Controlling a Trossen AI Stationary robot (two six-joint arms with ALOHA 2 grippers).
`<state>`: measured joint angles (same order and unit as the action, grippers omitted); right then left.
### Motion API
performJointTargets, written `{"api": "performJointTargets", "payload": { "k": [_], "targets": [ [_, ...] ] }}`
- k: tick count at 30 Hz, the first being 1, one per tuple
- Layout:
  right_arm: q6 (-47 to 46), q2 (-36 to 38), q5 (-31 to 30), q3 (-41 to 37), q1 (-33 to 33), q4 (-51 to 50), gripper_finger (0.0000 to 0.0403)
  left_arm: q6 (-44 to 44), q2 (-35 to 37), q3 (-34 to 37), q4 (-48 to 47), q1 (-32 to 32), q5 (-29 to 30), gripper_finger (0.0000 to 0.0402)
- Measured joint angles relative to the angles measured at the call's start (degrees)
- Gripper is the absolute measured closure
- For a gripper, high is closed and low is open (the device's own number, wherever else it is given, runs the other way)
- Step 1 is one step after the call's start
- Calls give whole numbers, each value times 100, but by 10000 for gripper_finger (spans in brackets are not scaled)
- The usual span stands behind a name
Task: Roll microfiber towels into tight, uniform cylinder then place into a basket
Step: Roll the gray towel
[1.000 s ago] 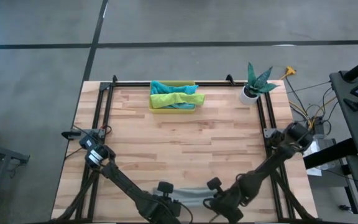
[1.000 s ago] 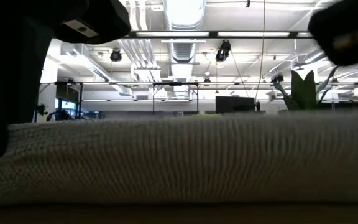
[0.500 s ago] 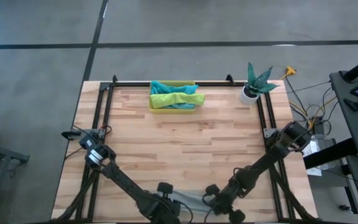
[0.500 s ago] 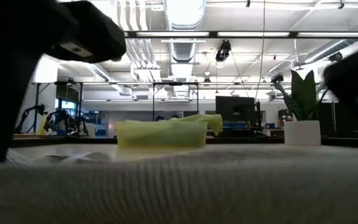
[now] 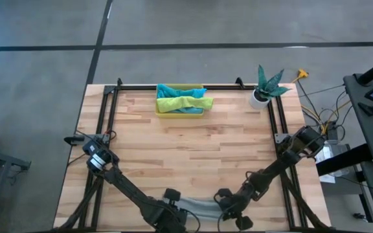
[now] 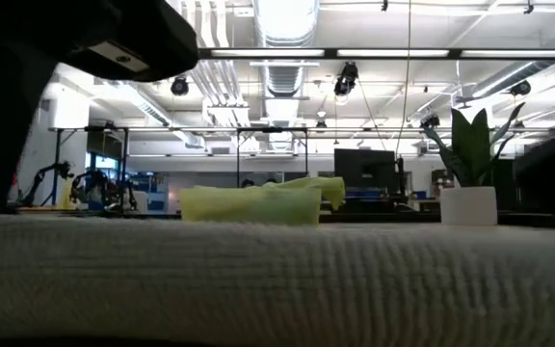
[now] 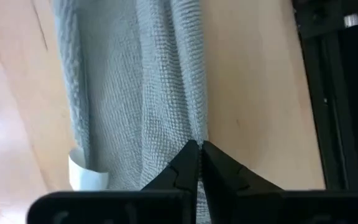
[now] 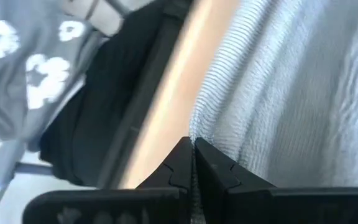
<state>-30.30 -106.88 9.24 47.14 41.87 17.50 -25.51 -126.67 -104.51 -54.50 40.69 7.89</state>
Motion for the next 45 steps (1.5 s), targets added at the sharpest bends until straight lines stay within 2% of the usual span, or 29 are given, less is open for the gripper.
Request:
{"api": "performJointTargets", "payload": {
  "k": [3, 10, 15, 18, 24, 28, 32, 38, 45],
  "targets": [
    [-258, -3, -60, -387, -1, 635, 394, 40, 2, 0, 51, 0, 15, 400],
    [-920, -1, -40, -1363, 17, 3343, 394, 91, 2, 3, 294, -2, -162, 400],
    [-1986, -1, -1051, -1914, 55, 4015, 394, 92, 9, 203, 302, -22, 55, 400],
    [-2357, -24, -1419, -2058, 117, 4051, 394, 78, 9, 446, 366, -71, 158, 400],
    [-2315, -132, -1546, -1901, 179, 3843, 394, 86, 129, 747, 757, -162, 134, 400],
    [-2346, -118, -1487, -1643, 186, 3058, 394, 80, 346, 791, 747, -173, 165, 400],
    [-2242, -110, -1468, -1372, 238, 2272, 394, 79, 724, 810, 762, -172, 436, 400],
    [-1970, -121, -1470, -1157, 381, 1853, 394, 86, 1019, 855, 528, -218, 853, 400],
    [-2114, -112, -1559, -1028, 420, 1333, 394, -139, 1058, 1435, 665, -456, 716, 400]
  ]
}}
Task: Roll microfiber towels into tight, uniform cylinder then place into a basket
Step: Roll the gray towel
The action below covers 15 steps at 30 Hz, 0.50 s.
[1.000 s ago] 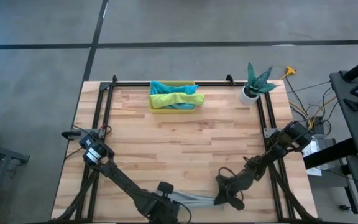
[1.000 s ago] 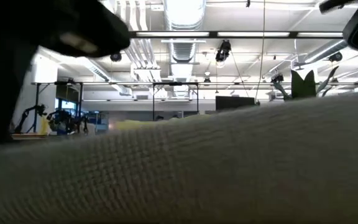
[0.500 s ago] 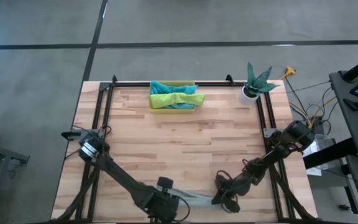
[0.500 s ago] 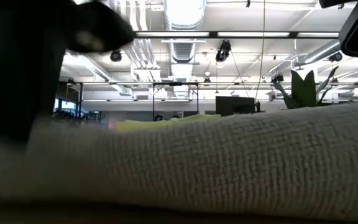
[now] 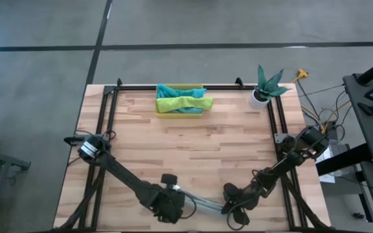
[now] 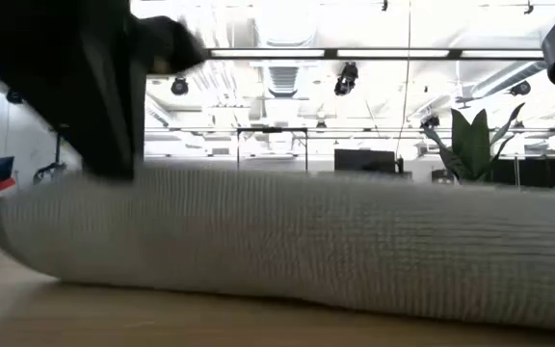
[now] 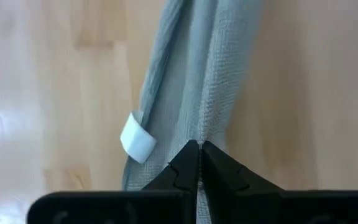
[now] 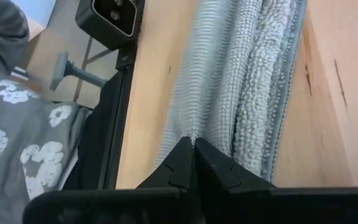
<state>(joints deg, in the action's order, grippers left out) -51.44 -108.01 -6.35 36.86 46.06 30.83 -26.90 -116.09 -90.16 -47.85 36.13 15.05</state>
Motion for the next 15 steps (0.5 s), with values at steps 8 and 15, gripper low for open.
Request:
{"api": "performJointTargets", "payload": {
  "k": [8, 15],
  "targets": [
    [-44, 0, -15, 0, 0, 6, 394, 23, 5, 1004, 1193, -223, -445, 400],
    [182, 7, 232, 2, 17, -109, 394, 195, 26, 1196, 1483, -431, -514, 400]
  ]
}}
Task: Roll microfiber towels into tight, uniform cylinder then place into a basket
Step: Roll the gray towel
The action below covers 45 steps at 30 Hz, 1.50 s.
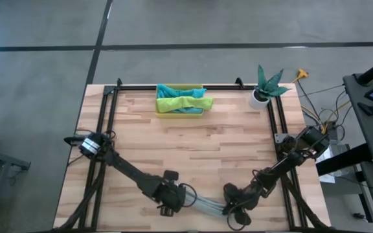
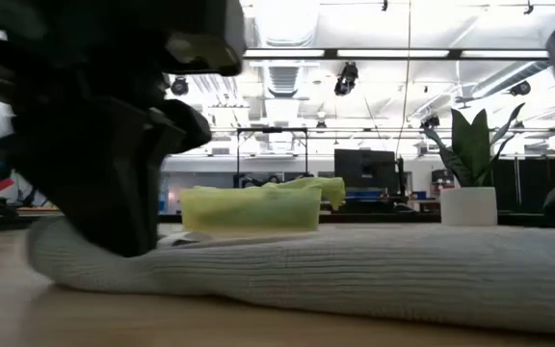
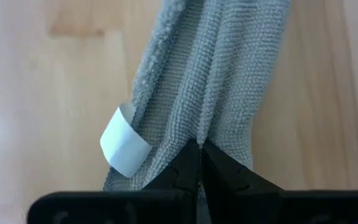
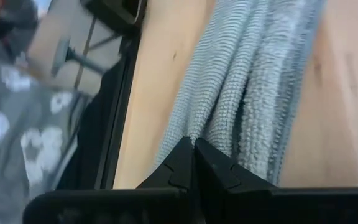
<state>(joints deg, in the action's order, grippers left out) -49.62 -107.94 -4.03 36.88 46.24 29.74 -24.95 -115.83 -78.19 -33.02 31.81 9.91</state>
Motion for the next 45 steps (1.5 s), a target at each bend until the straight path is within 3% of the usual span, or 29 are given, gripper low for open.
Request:
{"api": "performJointTargets", "payload": {
  "k": [6, 13, 18, 24, 29, 33, 39, 42, 45],
  "targets": [
    [661, -23, -136, 29, 188, -86, 390, 137, -7, 112, 489, -77, -26, 400],
    [769, -20, -524, 432, 406, -797, 344, -45, -4, 219, 637, -65, -39, 400],
    [861, 120, -613, 981, 471, -2257, 298, -392, -4, 339, 760, -57, -37, 400],
    [924, 465, -778, 1892, 475, -4818, 249, -431, -22, 352, 1139, -51, -2, 400],
    [1215, 610, -1877, 2908, 504, -6249, 224, -432, -22, 360, 1204, -17, 27, 400],
    [2044, 394, -2855, 3316, 547, -6116, 215, -431, -22, 361, 1236, -9, 28, 400],
    [3667, -465, -3013, 3600, 562, -5141, 218, -433, -22, 361, 1289, -4, 25, 400],
    [4325, -1085, -3284, 3946, 530, -5163, 220, -437, -22, 361, 1292, -2, 49, 400],
    [4446, -1673, -3971, 4414, 475, -5812, 221, -446, -26, 361, 1325, 0, 57, 400]
  ]
}}
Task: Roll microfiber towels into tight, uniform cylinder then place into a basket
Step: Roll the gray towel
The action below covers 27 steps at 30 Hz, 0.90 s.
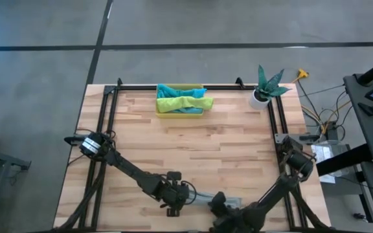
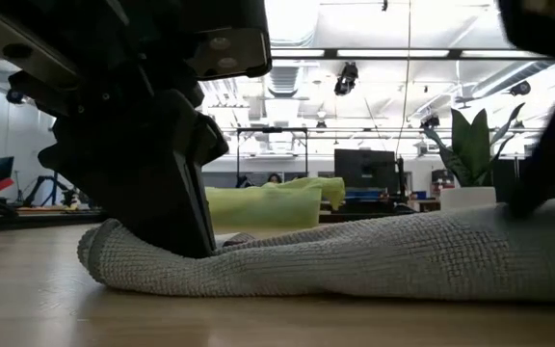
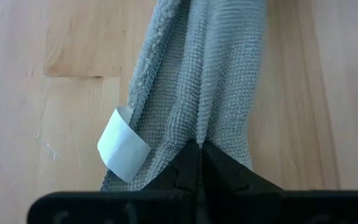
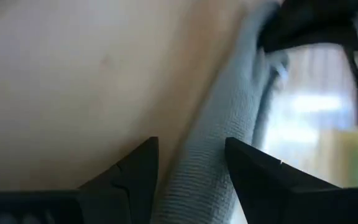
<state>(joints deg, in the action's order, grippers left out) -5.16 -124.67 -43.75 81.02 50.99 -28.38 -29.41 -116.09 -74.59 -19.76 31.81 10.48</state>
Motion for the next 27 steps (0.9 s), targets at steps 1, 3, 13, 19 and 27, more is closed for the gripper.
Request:
{"api": "performJointTargets", "payload": {
  "k": [1, 3, 13, 19, 27],
  "targets": [
    [-12, -123, -172, 183, -15, -279, 221, -2, 0, 0, 10, 0, 2, 400],
    [-169, -371, -446, 551, -65, -902, 221, -1, 0, 0, 10, 0, -2, 400],
    [-729, -712, 371, 1142, -352, -1742, 272, 20, -1, 2, 34, 24, 12, 400],
    [-692, -715, 604, 1136, -352, -1711, 380, 24, -2, 0, 47, 31, 28, 400],
    [-1156, -474, 1337, 1103, -498, -1671, 393, 500, 313, 20, -342, 77, -269, 400]
  ]
}}
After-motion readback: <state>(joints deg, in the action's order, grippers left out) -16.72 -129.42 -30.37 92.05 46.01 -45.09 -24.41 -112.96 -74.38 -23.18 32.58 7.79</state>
